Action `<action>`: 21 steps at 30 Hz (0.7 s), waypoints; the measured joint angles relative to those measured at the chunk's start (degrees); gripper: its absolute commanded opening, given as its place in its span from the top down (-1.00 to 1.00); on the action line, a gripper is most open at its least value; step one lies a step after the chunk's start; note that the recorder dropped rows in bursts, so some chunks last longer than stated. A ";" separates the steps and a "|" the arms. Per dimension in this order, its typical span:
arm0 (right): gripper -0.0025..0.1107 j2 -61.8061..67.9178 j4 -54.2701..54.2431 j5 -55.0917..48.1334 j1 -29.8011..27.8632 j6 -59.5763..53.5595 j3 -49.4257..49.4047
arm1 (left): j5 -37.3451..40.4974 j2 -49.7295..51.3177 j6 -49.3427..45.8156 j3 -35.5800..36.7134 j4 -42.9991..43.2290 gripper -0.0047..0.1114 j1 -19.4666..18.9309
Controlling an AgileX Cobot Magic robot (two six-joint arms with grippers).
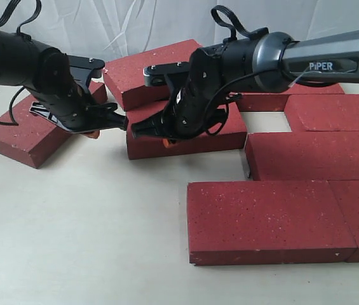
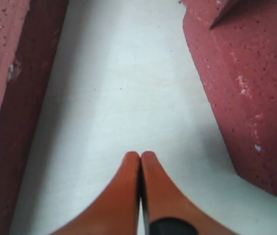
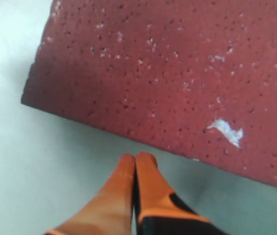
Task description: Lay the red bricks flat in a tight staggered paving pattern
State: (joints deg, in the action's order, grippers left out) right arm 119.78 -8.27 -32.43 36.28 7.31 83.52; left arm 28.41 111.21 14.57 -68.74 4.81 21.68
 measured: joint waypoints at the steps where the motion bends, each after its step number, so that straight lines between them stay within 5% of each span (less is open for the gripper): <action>1: 0.97 0.00 0.25 0.68 0.00 0.19 0.00 | -0.12 0.00 0.00 0.00 0.00 0.92 0.00; 21: 0.97 -1.23 0.89 0.57 0.00 1.24 0.00 | -0.70 0.00 0.00 0.00 0.00 0.92 0.00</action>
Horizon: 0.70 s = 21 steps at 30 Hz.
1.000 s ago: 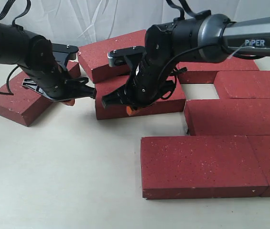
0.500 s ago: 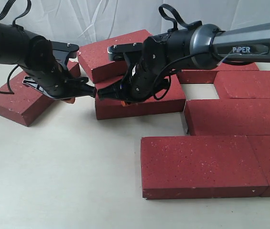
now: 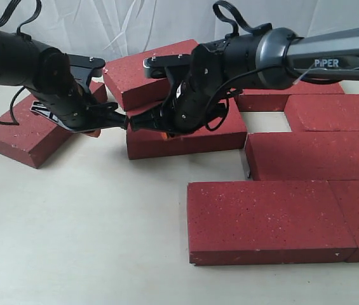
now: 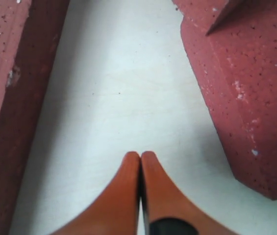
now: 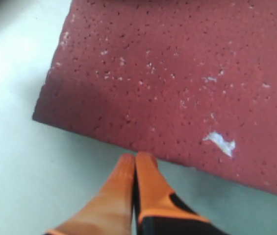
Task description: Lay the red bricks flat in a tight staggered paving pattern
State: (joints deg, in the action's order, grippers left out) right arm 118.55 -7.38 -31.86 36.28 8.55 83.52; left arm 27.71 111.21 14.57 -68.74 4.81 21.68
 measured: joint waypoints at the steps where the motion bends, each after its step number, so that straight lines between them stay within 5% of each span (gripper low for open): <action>1: 0.97 -0.63 0.00 -1.44 0.00 0.00 0.00 | 0.00 0.00 0.00 0.00 0.00 0.92 0.00; 21: 0.97 2.27 0.20 -1.68 0.10 0.24 0.00 | -1.29 0.00 2.74 -0.08 -6.48 0.92 -5.22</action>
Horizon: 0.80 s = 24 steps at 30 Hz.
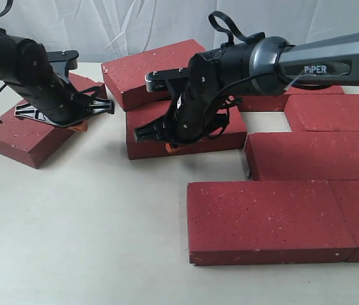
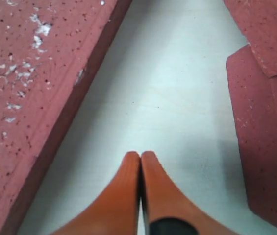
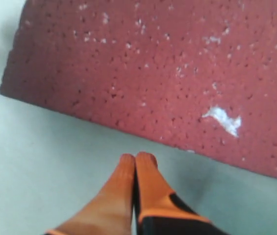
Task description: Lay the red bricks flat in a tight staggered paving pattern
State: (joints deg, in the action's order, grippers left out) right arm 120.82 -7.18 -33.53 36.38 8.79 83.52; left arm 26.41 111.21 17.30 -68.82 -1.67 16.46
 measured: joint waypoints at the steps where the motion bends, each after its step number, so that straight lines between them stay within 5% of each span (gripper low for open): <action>1: 0.97 0.12 0.00 0.57 0.00 0.00 0.00 | 0.00 0.00 0.00 0.00 -0.12 0.92 0.00; 24: 0.97 2.24 0.13 7.69 0.00 2.96 0.00 | -1.64 0.00 -0.20 0.00 1.05 0.92 0.00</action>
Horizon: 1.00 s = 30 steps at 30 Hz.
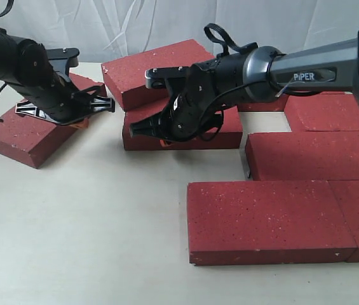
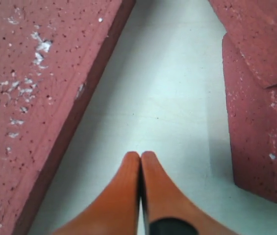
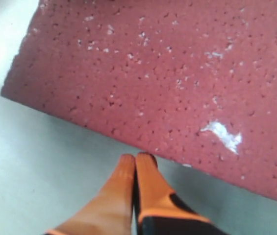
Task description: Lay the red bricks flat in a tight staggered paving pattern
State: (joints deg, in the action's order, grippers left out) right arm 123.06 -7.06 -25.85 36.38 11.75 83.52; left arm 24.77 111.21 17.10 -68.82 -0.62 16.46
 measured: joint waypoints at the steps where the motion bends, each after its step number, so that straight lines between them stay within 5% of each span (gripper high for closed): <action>1: 0.97 0.00 0.00 -0.28 0.00 0.00 0.00 | -0.15 0.00 0.00 0.00 0.62 0.92 0.00; 20: 0.97 -3.12 1.31 -8.35 -3.43 0.36 0.00 | -4.28 0.00 -1.03 0.00 0.62 0.92 0.00; 30: 0.97 -3.48 1.96 -11.46 -3.82 1.57 0.00 | -0.18 0.30 -22.45 -2.40 -21.69 0.92 -1.14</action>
State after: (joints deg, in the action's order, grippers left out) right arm 119.58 -5.10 -37.30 32.56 13.32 83.52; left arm 24.60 111.51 -5.35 -71.23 -22.31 15.32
